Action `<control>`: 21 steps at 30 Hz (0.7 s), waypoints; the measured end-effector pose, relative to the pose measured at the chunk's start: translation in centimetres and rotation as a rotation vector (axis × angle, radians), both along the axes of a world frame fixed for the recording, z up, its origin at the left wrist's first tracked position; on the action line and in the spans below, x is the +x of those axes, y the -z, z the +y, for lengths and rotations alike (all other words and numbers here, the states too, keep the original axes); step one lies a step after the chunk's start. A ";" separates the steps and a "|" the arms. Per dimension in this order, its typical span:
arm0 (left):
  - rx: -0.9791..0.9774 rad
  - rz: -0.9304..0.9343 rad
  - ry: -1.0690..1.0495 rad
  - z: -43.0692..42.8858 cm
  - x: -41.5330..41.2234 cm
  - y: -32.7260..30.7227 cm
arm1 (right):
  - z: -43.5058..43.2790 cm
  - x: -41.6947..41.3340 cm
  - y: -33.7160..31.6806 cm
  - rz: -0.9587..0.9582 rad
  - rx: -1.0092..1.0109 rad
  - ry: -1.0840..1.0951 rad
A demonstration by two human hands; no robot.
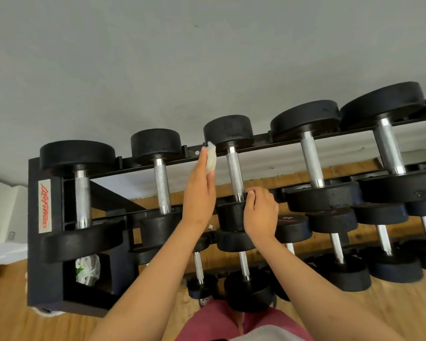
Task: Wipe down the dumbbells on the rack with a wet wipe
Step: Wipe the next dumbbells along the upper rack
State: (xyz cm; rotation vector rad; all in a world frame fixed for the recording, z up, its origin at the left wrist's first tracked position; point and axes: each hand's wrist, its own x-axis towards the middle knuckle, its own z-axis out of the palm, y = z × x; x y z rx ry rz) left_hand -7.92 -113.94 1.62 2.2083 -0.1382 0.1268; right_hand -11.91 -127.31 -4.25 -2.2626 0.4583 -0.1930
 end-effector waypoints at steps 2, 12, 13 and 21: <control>0.005 -0.034 0.024 -0.8 2.5 -1.0 | 0.0 0.1 0.2 -0.002 -0.043 0.000; 0.687 -0.170 0.120 -5.9 10.2 0.8 | 0.3 0.1 0.5 -0.038 -0.102 0.015; 0.747 -0.210 0.147 -6.2 10.6 0.6 | 0.3 0.1 0.4 -0.035 -0.105 0.015; 1.239 -0.357 0.341 -9.0 12.8 0.3 | 0.2 0.1 0.5 -0.037 -0.102 0.016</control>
